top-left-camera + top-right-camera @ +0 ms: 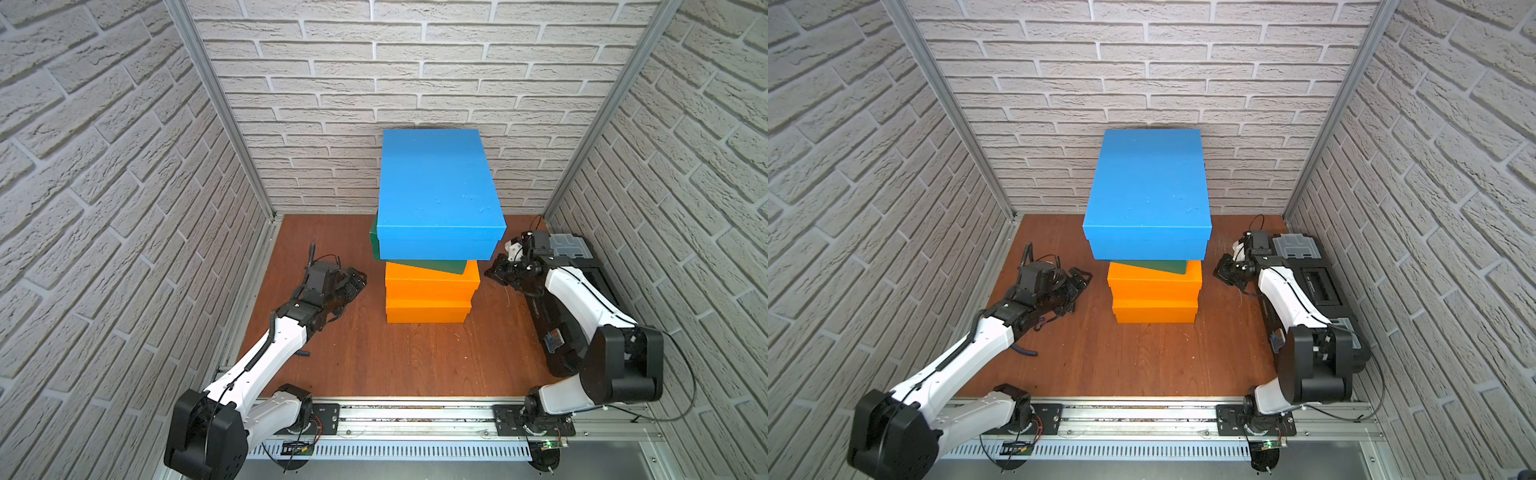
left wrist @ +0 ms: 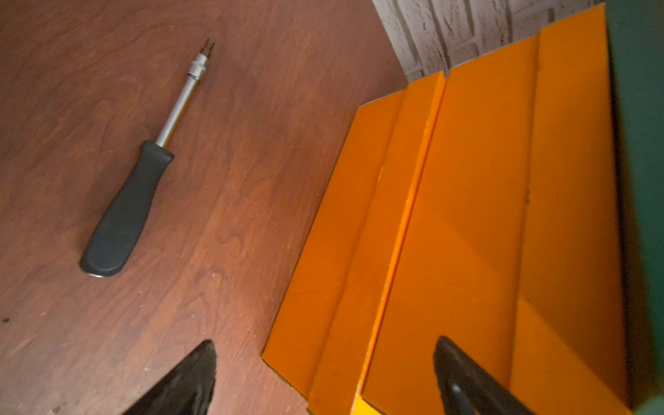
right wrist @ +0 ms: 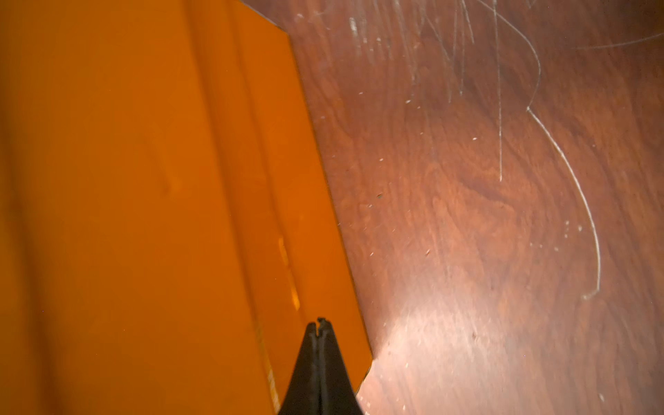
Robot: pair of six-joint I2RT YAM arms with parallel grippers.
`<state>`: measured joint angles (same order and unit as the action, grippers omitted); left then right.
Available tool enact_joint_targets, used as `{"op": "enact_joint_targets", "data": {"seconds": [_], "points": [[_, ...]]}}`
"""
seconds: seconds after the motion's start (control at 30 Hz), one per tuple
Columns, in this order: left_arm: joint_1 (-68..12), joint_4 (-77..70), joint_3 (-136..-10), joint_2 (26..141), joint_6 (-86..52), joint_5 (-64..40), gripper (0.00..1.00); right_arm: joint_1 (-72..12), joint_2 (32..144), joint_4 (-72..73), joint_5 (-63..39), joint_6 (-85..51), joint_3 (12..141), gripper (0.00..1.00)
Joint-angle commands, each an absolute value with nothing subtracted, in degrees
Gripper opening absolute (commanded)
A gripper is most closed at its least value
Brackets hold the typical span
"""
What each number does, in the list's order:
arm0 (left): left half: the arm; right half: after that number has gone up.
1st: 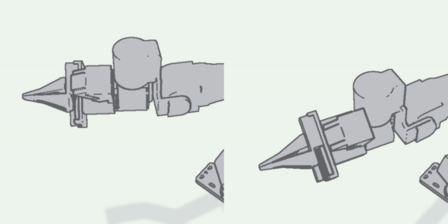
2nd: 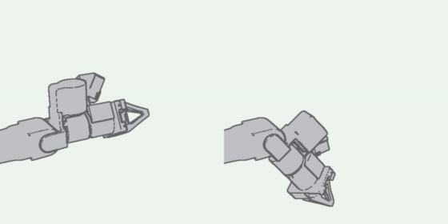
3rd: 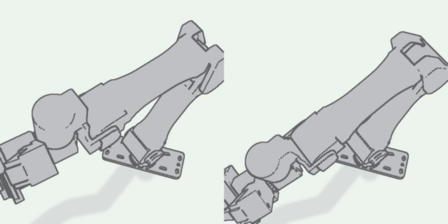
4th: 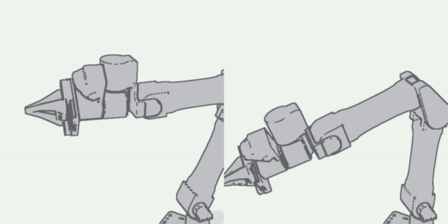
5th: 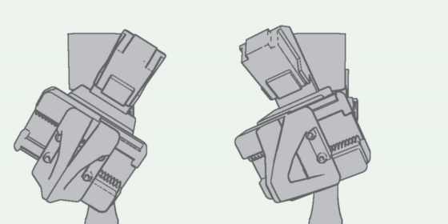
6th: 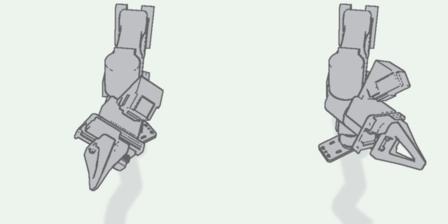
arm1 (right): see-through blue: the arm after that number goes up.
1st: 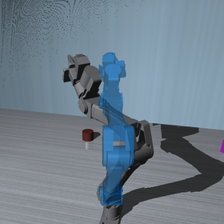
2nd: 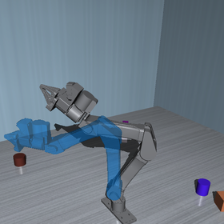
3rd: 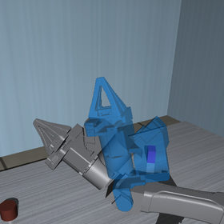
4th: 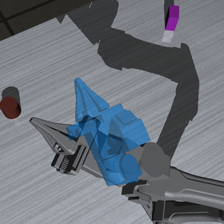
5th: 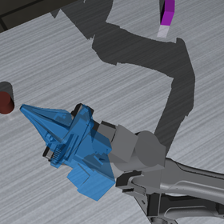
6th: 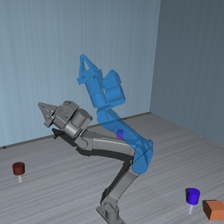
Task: Stack the shoeboxes
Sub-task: Adjust the shoeboxes at the center of the board, then adjust the shoeboxes in the shoebox.
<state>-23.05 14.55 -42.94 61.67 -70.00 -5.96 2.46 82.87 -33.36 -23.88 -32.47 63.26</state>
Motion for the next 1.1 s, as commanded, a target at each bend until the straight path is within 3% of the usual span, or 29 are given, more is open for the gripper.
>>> {"op": "enact_joint_targets", "data": {"seconds": [0.0, 0.43, 0.53, 0.67, 0.77, 1.07], "points": [[-26.6, 18.4, -45.7, 60.9, -68.5, -3.6, 0.95, 2.0, 78.8, -35.9, -25.4, -31.3, 62.3, 0.03], [-31.3, 16.9, -45.6, 63.7, -70.1, -3.5, 0.86, -4.0, 74.1, -34.3, -28.5, -33.6, 60.9, 0.03], [-31.3, 15.5, -45.6, 64.7, -70.0, -4.3, 0.79, -5.3, 73.4, -33.8, -28.3, -34.3, 60.1, 0.03], [-31.4, 13.5, -45.4, 65.8, -70.5, -5.3, 0.57, -6.0, 72.5, -34.7, -27.5, -34.1, 59.8, 0.03], [-31.4, 13.6, -45.8, 66.6, -70.3, -4.8, 0.48, -6.3, 72.2, -35.2, -27.4, -34.0, 59.9, 0.03], [-32.1, 10.8, -47.4, 69.6, -70.4, -6.2, 0.44, -7.3, 71.8, -34.4, -27.2, -34.8, 59.5, 0.03]]}}
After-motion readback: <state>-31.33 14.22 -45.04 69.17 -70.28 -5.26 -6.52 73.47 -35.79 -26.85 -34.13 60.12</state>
